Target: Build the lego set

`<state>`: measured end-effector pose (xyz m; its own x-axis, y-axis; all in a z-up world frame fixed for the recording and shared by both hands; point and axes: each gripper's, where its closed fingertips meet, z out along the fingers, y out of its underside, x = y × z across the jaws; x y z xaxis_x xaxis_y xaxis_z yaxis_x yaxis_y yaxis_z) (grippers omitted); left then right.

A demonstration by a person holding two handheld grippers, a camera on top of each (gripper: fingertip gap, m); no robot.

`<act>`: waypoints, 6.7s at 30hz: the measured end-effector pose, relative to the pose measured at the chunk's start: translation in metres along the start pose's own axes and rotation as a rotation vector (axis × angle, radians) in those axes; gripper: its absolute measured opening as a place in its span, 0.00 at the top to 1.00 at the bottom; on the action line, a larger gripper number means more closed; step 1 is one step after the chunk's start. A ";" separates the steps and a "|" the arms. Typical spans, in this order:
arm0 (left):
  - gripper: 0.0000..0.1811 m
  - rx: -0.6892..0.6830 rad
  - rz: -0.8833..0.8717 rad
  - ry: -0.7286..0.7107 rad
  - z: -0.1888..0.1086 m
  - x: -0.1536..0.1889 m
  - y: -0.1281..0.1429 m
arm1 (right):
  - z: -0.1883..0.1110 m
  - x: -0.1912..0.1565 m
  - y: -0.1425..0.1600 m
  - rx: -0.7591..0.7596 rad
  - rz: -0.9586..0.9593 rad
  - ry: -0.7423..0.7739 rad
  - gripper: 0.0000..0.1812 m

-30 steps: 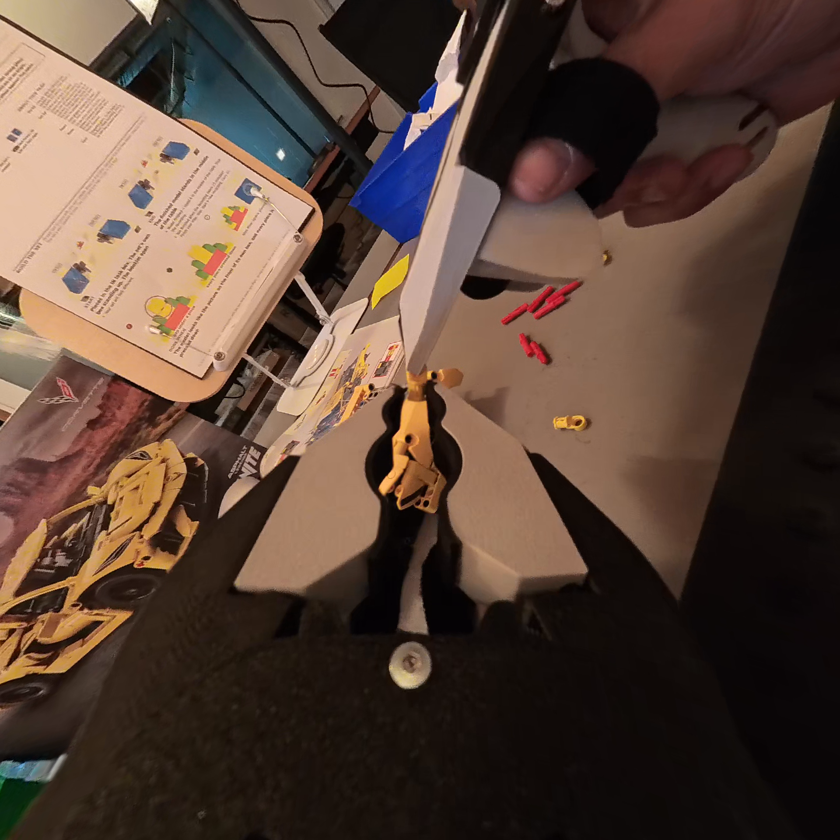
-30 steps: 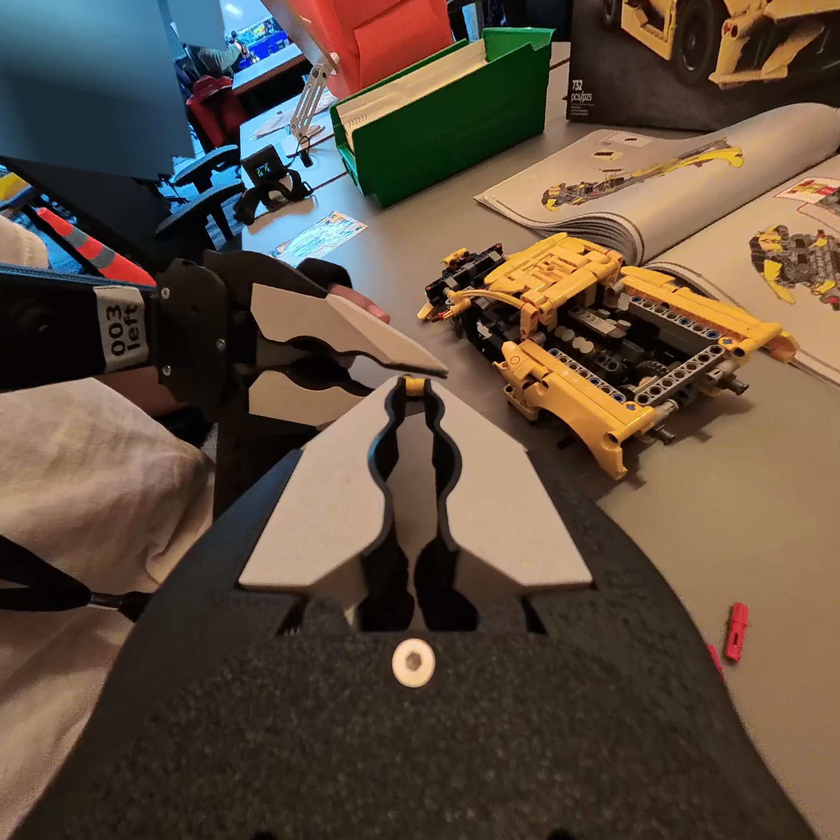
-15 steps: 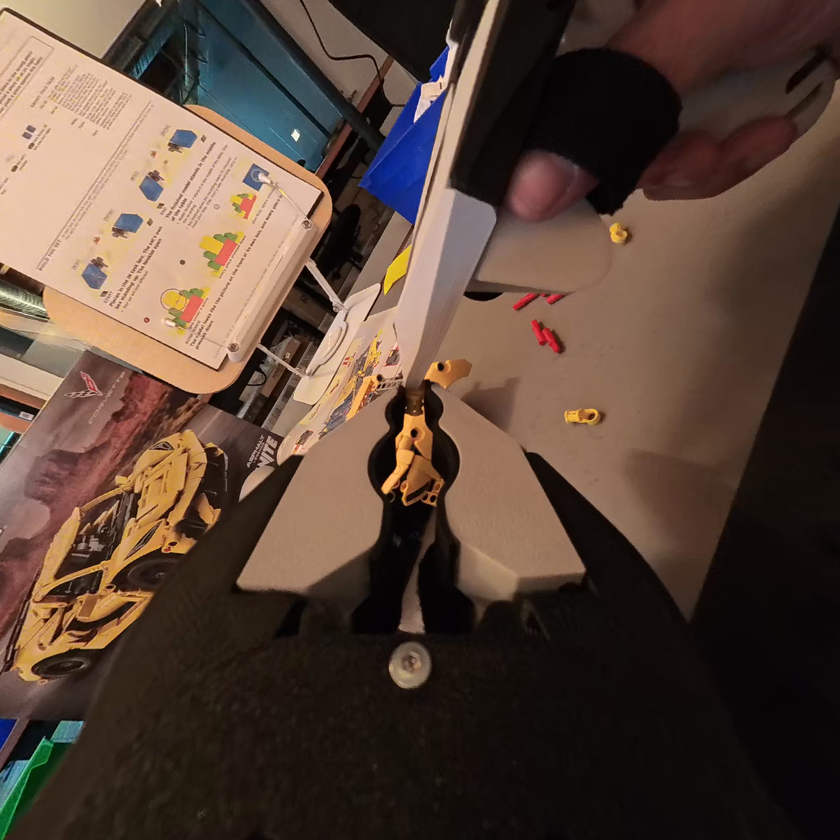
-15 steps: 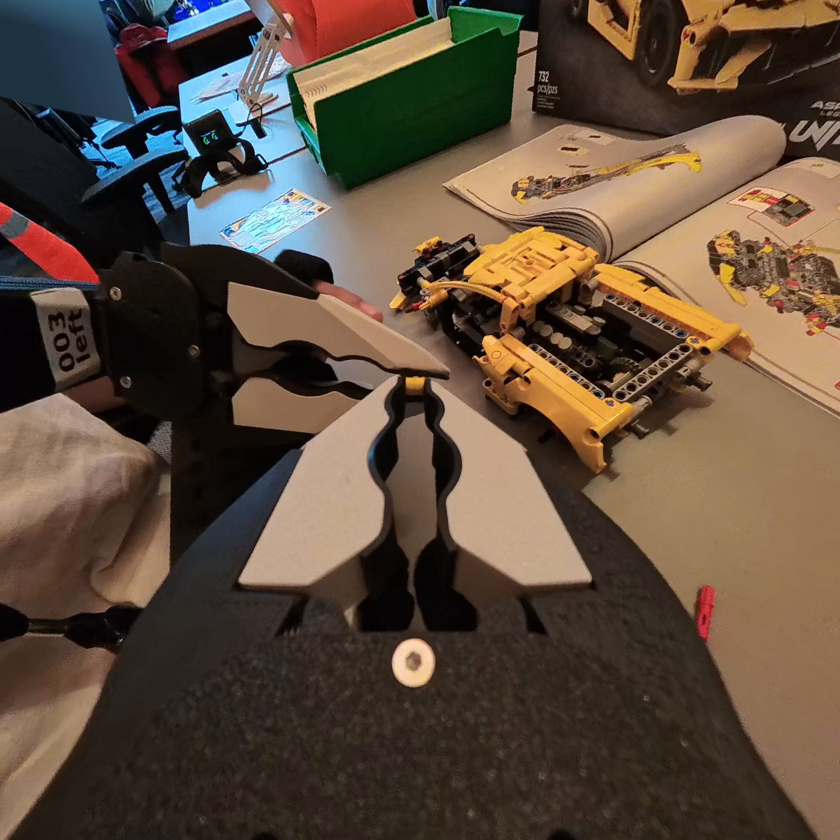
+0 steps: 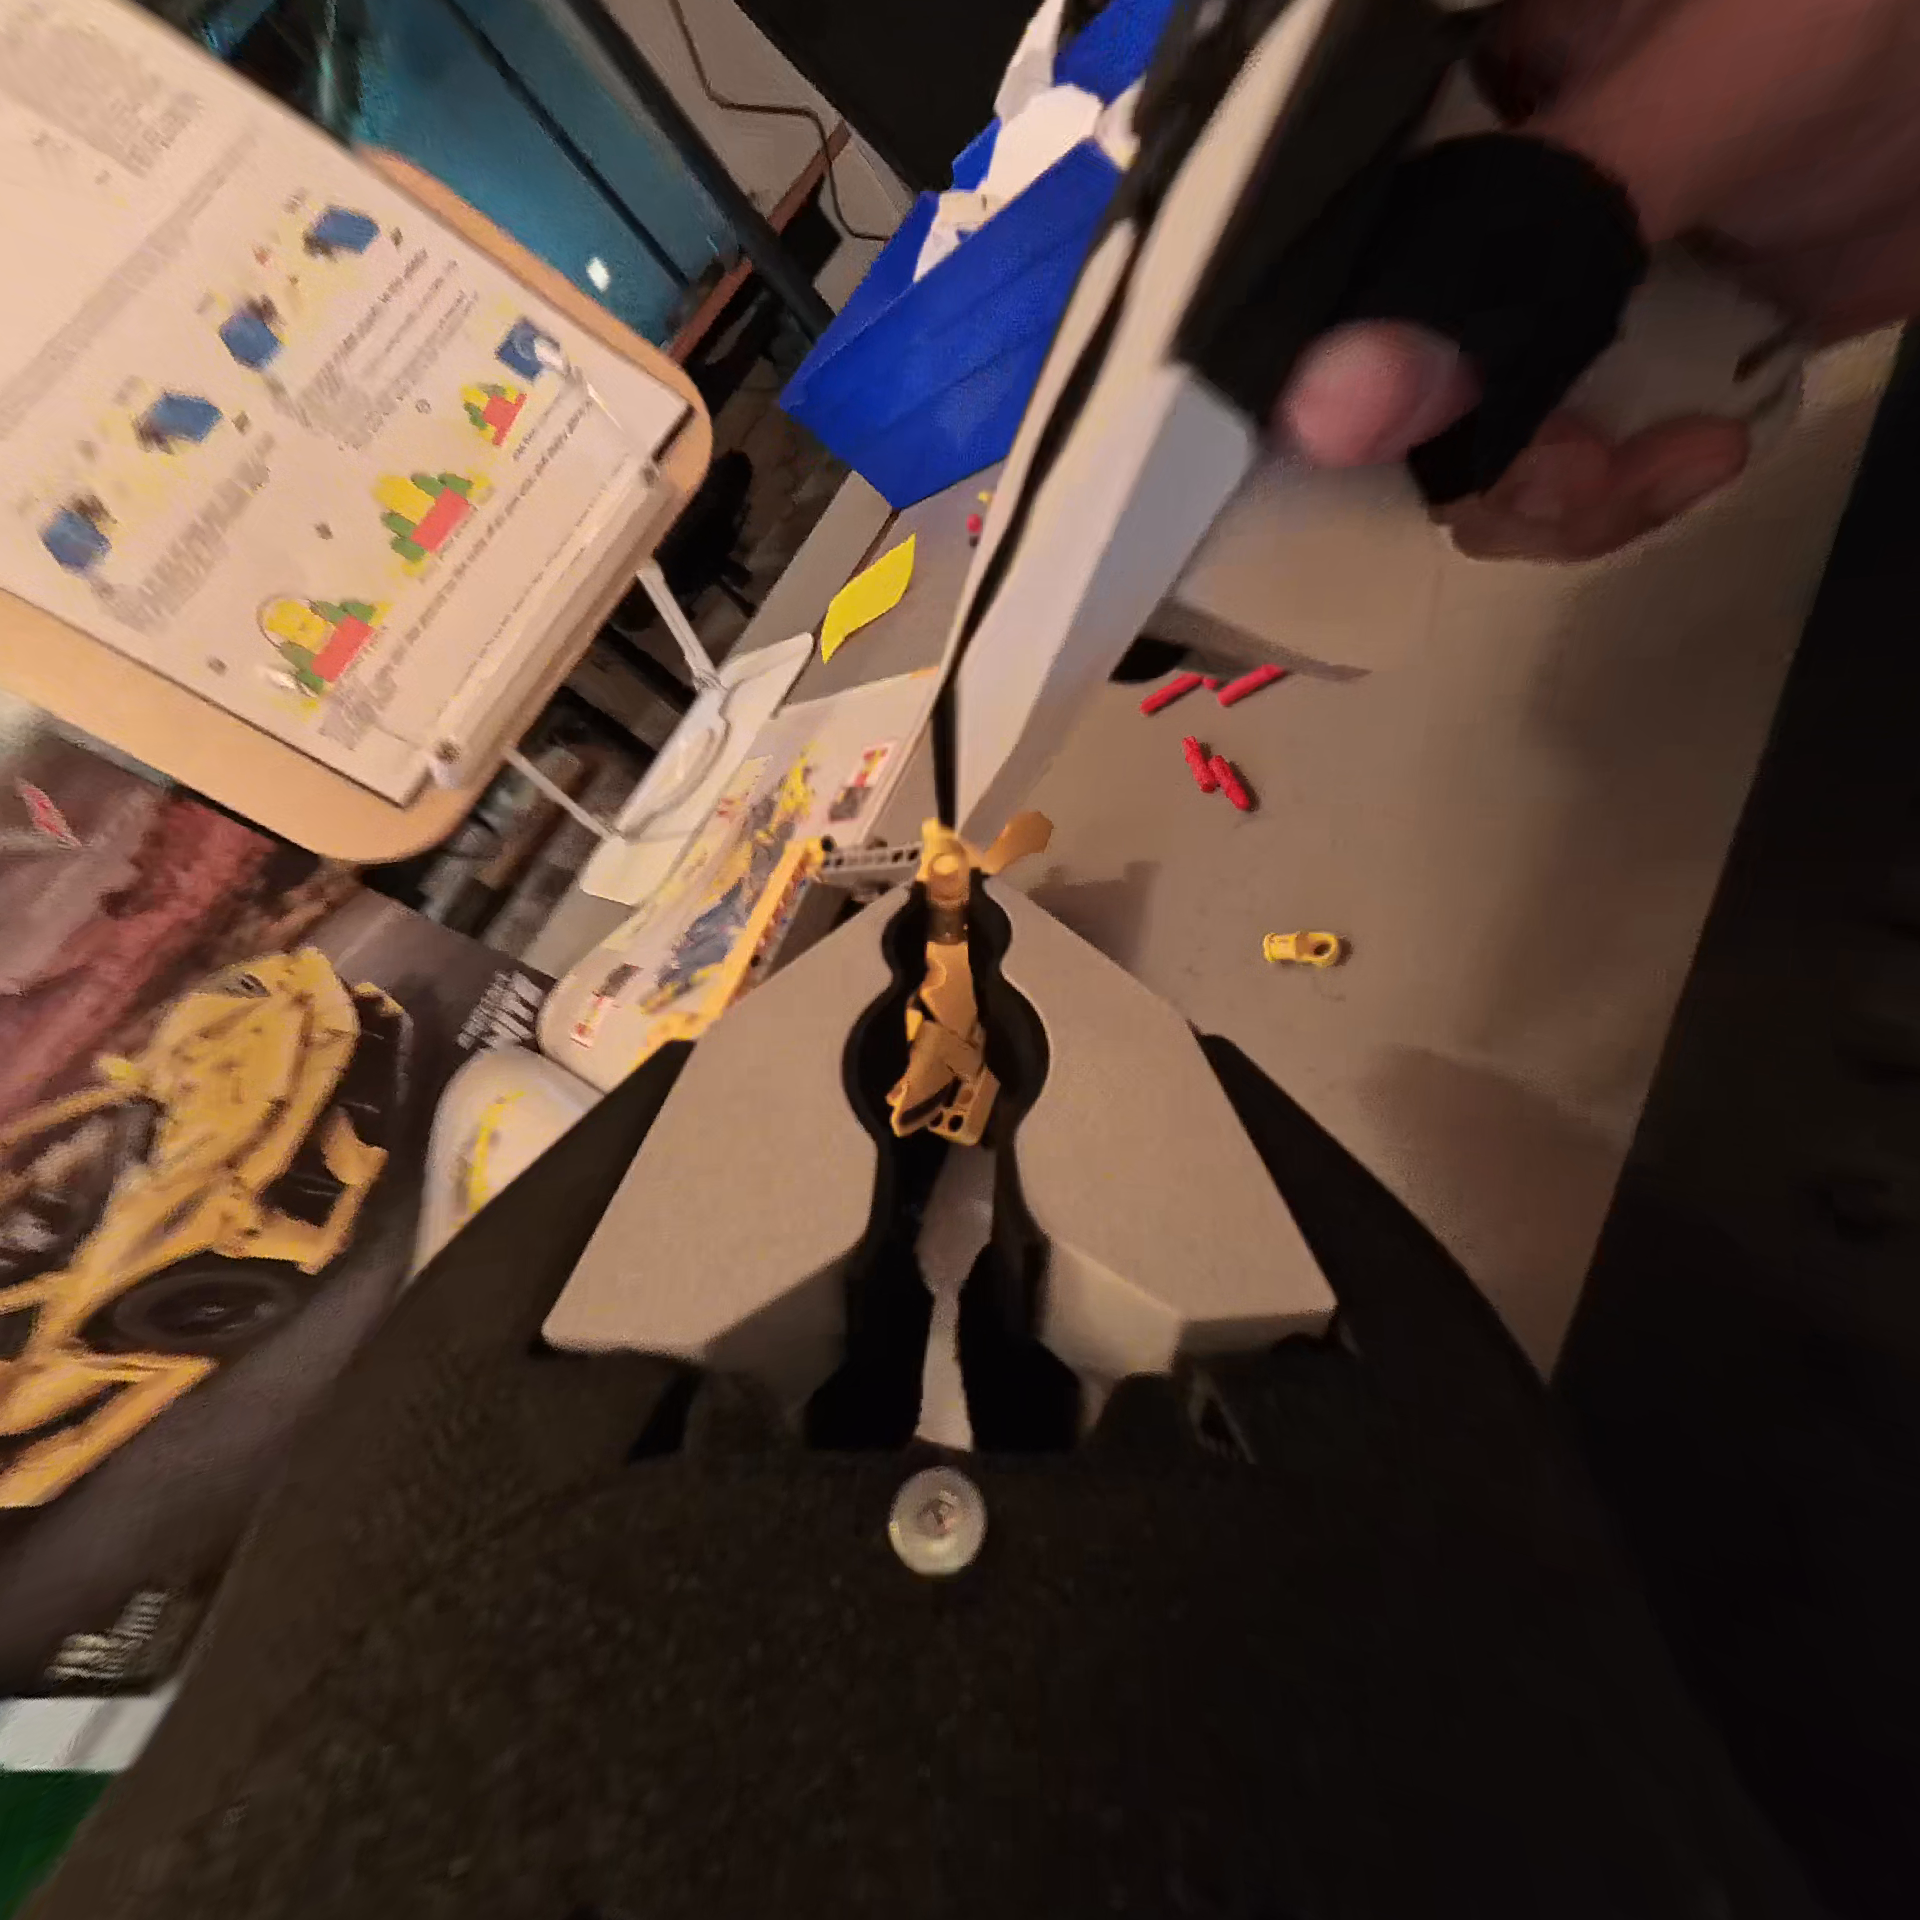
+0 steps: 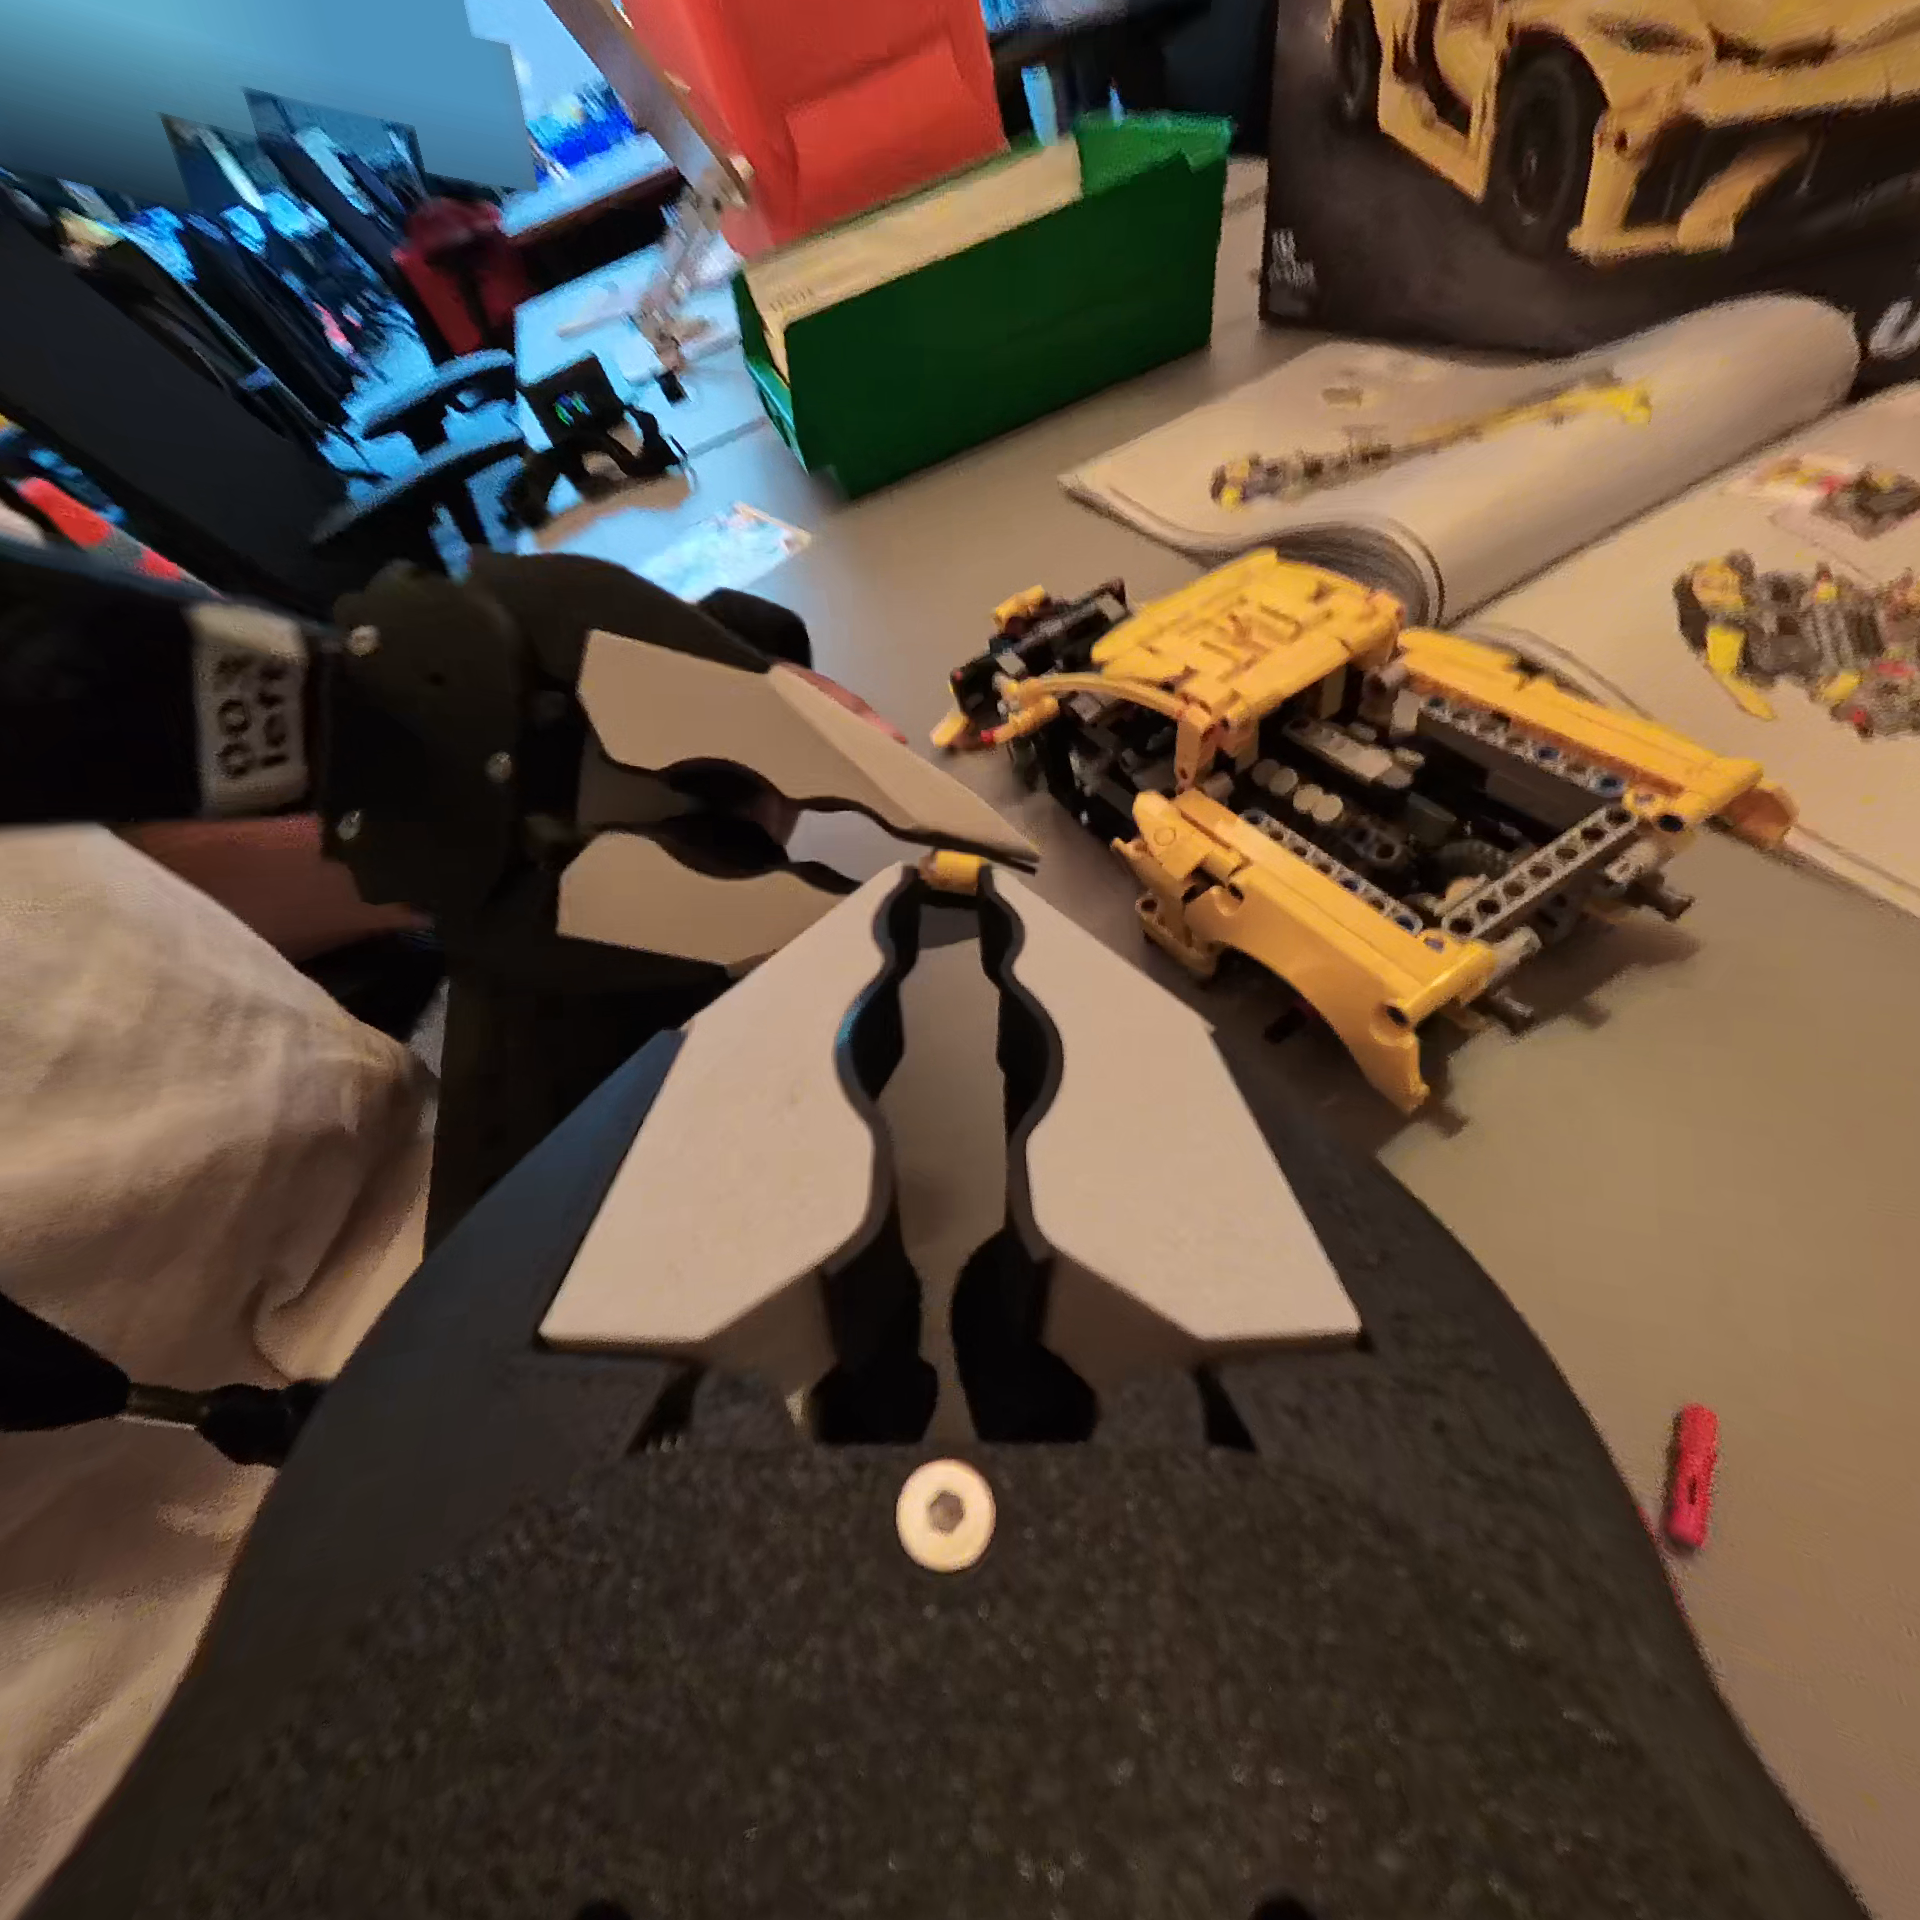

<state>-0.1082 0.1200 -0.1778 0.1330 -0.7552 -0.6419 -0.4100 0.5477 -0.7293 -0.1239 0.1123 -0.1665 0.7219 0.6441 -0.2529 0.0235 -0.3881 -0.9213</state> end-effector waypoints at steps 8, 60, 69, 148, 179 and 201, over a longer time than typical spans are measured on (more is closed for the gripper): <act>0.97 0.105 -0.822 0.208 -0.006 -0.054 0.024 | -0.045 0.080 0.006 0.093 -0.117 0.243 0.84; 0.96 0.307 -1.176 0.489 -0.013 -0.061 0.008 | -0.115 0.143 0.009 0.069 -0.132 0.580 0.89; 0.96 0.296 -1.165 0.513 -0.013 -0.054 0.004 | -0.100 0.083 0.070 -0.343 -0.091 0.257 0.76; 0.97 0.244 -1.112 0.609 -0.018 -0.025 -0.004 | -0.302 0.139 0.151 -1.863 0.332 0.340 0.96; 0.96 0.234 -1.102 0.609 -0.017 -0.023 -0.004 | -0.296 0.177 0.152 -1.061 0.353 0.470 0.91; 0.96 0.254 -1.025 0.566 -0.017 -0.024 -0.009 | -0.007 0.017 -0.066 0.334 0.171 -0.268 0.99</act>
<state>-0.1235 0.1274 -0.1518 -0.1485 -0.8980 0.4142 -0.1465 -0.3943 -0.9073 -0.1081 0.1442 -0.1079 0.4908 0.7541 -0.4364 -0.3366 -0.2979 -0.8933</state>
